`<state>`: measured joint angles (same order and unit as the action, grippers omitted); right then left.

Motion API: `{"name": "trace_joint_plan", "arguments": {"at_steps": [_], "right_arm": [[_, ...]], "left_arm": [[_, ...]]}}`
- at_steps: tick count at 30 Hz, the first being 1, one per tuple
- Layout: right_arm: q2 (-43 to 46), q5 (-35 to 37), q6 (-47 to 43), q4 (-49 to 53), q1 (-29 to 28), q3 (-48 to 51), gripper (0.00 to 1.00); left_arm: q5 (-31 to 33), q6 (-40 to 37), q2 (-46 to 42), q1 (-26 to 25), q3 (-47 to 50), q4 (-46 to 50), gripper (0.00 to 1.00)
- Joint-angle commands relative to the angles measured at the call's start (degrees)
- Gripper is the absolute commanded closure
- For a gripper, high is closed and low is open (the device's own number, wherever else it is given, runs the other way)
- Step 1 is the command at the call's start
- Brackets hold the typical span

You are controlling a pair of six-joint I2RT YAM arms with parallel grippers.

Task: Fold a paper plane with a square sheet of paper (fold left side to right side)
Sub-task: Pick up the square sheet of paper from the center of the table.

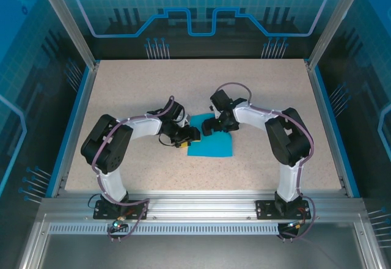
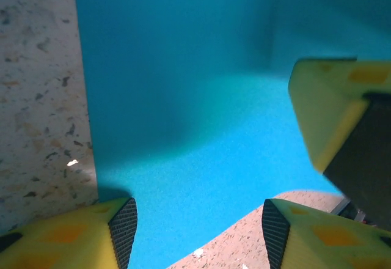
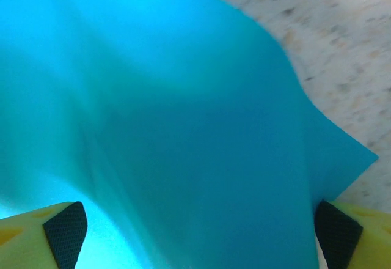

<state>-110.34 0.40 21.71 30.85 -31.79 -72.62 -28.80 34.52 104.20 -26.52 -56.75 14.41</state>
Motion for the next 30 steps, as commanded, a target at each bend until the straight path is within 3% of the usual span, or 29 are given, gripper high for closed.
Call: {"name": "trace_joint_plan", "arguments": {"at_steps": [1, 11, 18, 23, 30], "right_arm": [[2.2, -2.5, 1.3, 3.0, -0.9, 1.2, 0.08], [5.2, -8.5, 0.7, 1.8, 0.4, 1.8, 0.52], [13.4, -20.4, -1.3, -4.4, 5.4, 6.3, 0.63], [21.8, -33.2, -7.3, -6.7, 10.6, 9.0, 0.65], [31.3, -49.9, -16.1, -3.2, 14.3, 7.5, 0.65]], "left_arm": [[1.0, 0.2, -0.2, -0.5, -0.1, 0.4, 0.41], [1.3, 1.5, -5.6, 0.4, 2.8, -6.1, 0.35], [-0.8, 0.2, -13.8, 6.6, 6.3, -10.7, 0.27], [-7.7, -0.6, -22.1, 12.1, 10.7, -21.4, 0.19], [-18.0, -5.8, -29.1, 12.9, 11.3, -32.4, 0.06]]}}
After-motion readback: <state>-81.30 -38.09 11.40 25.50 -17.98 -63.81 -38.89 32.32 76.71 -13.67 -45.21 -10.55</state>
